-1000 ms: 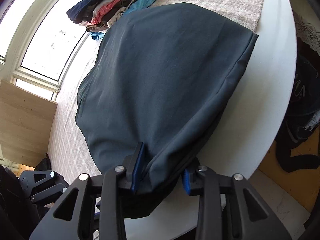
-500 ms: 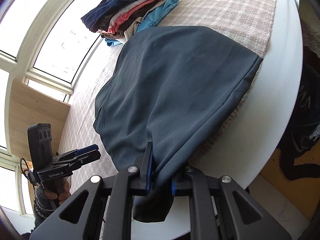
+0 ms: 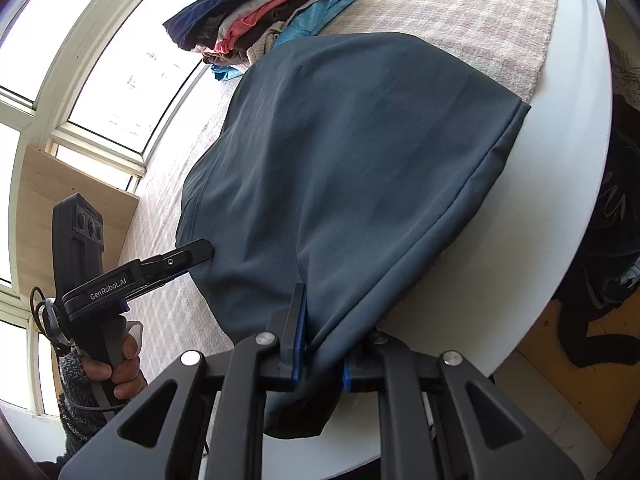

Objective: Fold clothes
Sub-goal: 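Grasp the trouser bundle edge with the right tool while the left tool grasps it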

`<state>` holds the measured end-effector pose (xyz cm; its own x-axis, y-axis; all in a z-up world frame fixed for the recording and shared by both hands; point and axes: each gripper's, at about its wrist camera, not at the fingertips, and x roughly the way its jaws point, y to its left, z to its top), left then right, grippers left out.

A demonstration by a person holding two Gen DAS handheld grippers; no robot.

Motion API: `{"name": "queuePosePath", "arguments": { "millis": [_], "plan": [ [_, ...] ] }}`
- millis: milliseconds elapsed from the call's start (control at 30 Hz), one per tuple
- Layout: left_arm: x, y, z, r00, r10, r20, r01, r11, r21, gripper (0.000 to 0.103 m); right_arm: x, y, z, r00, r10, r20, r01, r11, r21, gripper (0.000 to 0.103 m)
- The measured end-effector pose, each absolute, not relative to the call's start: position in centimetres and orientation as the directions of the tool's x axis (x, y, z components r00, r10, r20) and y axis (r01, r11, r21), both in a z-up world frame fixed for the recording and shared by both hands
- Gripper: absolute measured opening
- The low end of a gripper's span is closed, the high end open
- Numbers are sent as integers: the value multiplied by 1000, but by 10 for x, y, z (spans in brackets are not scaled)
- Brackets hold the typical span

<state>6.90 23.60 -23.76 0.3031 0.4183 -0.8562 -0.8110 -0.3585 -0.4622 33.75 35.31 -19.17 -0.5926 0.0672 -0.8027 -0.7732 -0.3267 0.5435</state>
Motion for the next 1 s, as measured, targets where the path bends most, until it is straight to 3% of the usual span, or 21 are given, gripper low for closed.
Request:
{"name": "queuePosePath", "arguments": {
  "millis": [33, 100, 333, 367, 433, 467, 500, 533, 567, 600, 667, 700, 767, 1000],
  "plan": [
    [69, 236, -236, 298, 422, -856, -813, -357, -459, 45, 339, 354, -193, -598, 60, -799, -769, -324, 551, 13],
    [68, 232, -234, 293, 422, -858, -806, -374, -459, 44, 339, 355, -195, -604, 48, -796, -763, -326, 559, 13],
    [106, 213, -246, 312, 381, -870, -790, -405, -460, 56, 334, 357, -197, -603, 18, -798, -747, -365, 556, 14],
    [110, 218, -244, 294, 391, -872, -802, -396, -448, 59, 334, 357, -197, -601, 5, -799, -742, -376, 555, 17],
    [116, 228, -244, 297, 403, -865, -802, -387, -456, 56, 337, 356, -192, -593, -36, -805, -724, -414, 552, 19],
    [117, 231, -242, 300, 416, -858, -795, -389, -466, 45, 343, 356, -185, -590, -59, -806, -709, -440, 551, 19],
    [118, 233, -240, 297, 428, -854, -793, -388, -470, 28, 351, 356, -176, -588, -82, -805, -690, -468, 552, 19],
    [119, 234, -237, 292, 437, -851, -795, -384, -470, 20, 360, 358, -165, -589, -96, -802, -674, -489, 554, 19],
    [119, 234, -234, 288, 447, -847, -793, -384, -473, 13, 369, 365, -153, -594, -94, -799, -660, -511, 551, 25],
    [118, 234, -234, 291, 452, -843, -785, -390, -481, 13, 377, 375, -139, -592, -69, -803, -654, -541, 529, 31],
    [116, 232, -236, 292, 453, -842, -769, -413, -489, 11, 384, 403, -116, -586, 7, -810, -647, -606, 463, 67],
    [114, 229, -237, 290, 455, -842, -759, -427, -492, 11, 382, 420, -108, -591, 47, -806, -637, -640, 430, 72],
    [111, 223, -240, 280, 458, -844, -739, -457, -494, 10, 374, 450, -102, -596, 89, -798, -613, -693, 380, 73],
    [122, 228, -239, 217, 433, -875, -703, -552, -448, 10, 306, 508, -158, -535, -128, -835, -480, -767, 425, 73]
  ]
}}
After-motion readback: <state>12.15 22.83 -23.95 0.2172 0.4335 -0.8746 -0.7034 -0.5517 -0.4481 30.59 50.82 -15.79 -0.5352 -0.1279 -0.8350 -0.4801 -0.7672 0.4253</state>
